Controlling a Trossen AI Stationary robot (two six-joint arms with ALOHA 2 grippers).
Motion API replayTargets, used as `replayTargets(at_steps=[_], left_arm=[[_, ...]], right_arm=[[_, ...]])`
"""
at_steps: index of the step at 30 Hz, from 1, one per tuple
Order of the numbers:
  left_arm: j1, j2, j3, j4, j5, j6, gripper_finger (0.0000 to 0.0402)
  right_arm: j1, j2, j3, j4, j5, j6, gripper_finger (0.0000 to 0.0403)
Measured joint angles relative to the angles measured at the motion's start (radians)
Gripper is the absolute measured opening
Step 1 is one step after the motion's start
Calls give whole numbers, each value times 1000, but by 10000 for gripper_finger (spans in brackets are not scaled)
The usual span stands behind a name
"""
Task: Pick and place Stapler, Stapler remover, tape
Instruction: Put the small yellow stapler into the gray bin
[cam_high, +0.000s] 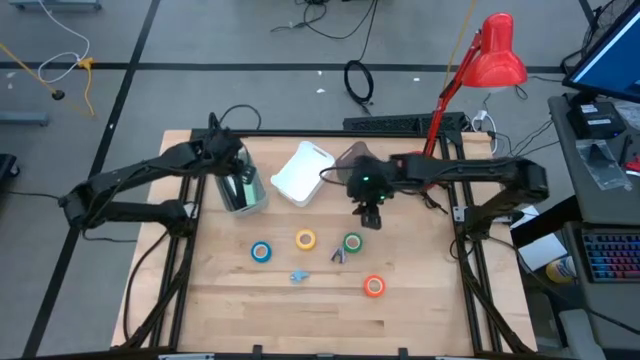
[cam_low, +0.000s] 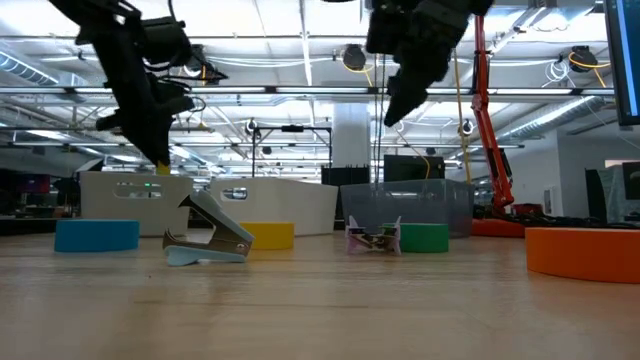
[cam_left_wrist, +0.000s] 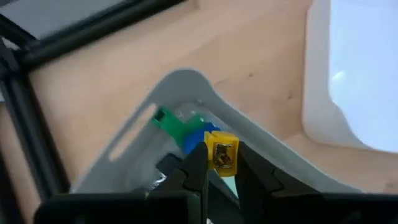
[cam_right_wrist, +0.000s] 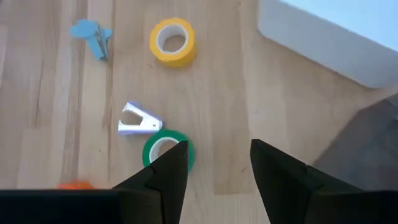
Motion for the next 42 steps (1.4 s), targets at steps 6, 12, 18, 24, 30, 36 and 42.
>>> replayTargets(at_steps=[6,12,18,24,30,36,42], left_arm=[[66,164,101,-94,6,132,50],[103,309,194,-170,6,222,50],[108,416,256,-236,9,269,50],[104,472,271,-285,-17,313,50],[104,498,271,-319,-17,325,50],[104,500,271,-308,-10,362,63],[104,500,271,-308,-9,371,113]], right_arm=[[-9,-223,-242,219,0,55,168],[-12,-453,-473,445,0,144,165],[-16,-645,-636,589,0,245,166],[-16,-765,-707,637,0,296,166],[-16,-801,-713,637,3,300,165],[-16,-803,-713,637,27,297,167],[-16,-802,-713,637,27,297,164]])
